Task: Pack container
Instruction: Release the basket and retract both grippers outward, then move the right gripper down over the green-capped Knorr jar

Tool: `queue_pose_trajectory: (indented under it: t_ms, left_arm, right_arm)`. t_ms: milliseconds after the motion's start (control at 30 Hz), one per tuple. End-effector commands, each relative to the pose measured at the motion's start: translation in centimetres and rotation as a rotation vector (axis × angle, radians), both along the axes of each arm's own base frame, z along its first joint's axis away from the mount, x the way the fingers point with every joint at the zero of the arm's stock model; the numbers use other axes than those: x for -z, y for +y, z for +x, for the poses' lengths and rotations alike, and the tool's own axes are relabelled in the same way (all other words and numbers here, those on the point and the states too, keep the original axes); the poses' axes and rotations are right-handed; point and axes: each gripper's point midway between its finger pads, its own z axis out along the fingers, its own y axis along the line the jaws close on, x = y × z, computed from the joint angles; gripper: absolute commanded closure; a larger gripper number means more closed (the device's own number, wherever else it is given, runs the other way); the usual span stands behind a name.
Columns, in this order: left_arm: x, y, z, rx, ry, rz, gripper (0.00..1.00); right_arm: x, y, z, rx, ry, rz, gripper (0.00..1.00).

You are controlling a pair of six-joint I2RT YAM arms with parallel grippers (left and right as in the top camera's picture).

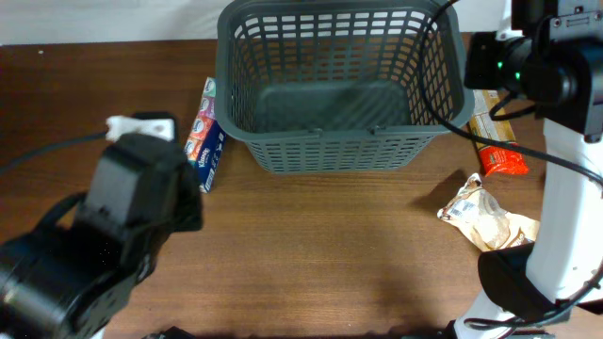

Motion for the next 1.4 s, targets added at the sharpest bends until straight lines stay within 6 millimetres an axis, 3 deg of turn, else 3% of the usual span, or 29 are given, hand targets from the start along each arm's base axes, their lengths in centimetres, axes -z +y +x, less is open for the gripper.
queue_pose_trajectory:
  t_ms: [0, 33, 67, 133, 167, 400, 633, 800, 967, 1133, 1367]
  left_arm:
    - [-0.6, 3.0, -1.0, -0.091, -0.028, 0.067, 0.69]
    - [-0.6, 3.5, -1.3, -0.108, -0.025, 0.072, 0.58]
    - [-0.5, 4.1, -1.7, -0.125, -0.017, 0.081, 0.43]
    - [-0.3, 5.0, -2.3, -0.153, -0.003, 0.093, 0.03]
    - [-0.2, 5.3, -2.4, -0.166, 0.002, 0.098, 0.0]
    - [-0.8, 8.2, -2.5, -0.297, -0.017, 0.159, 0.0]
    - [-1.3, 10.3, -2.6, -0.391, -0.033, 0.214, 0.01]
    - [-0.9, 9.5, -2.5, -0.368, -0.02, 0.173, 0.0]
    - [-0.3, 8.4, -2.4, -0.321, 0.003, 0.117, 0.01]
    - [0.0, 7.7, -2.4, -0.295, 0.019, 0.086, 0.0]
    - [0.0, 7.7, -2.4, -0.296, 0.018, 0.086, 0.0]
  right_arm:
    - [-2.3, -3.1, -1.9, 0.133, -0.073, -0.035, 0.8]
    - [-2.5, -3.7, -2.3, 0.155, -0.081, -0.028, 0.69]
    - [-2.8, -4.3, -2.8, 0.173, -0.087, -0.024, 0.5]
    - [-3.2, -5.5, -3.8, 0.208, -0.096, -0.024, 0.04]
    - [-3.4, -6.3, -4.4, 0.23, -0.1, -0.024, 0.01]
    - [-2.8, -11.0, -9.5, 0.377, -0.072, 0.026, 0.01]
    - [2.0, -15.4, -15.7, 0.638, 0.06, 0.098, 0.01]
    - [5.6, -16.6, -17.7, 0.738, 0.159, 0.194, 0.01]
    - [8.6, -17.5, -17.9, 0.831, 0.239, 0.243, 0.01]
    - [11.6, -19.8, -14.5, 0.852, 0.21, 0.248, 0.01]
    - [15.2, -20.8, -12.8, 0.857, 0.331, 0.269, 0.01]
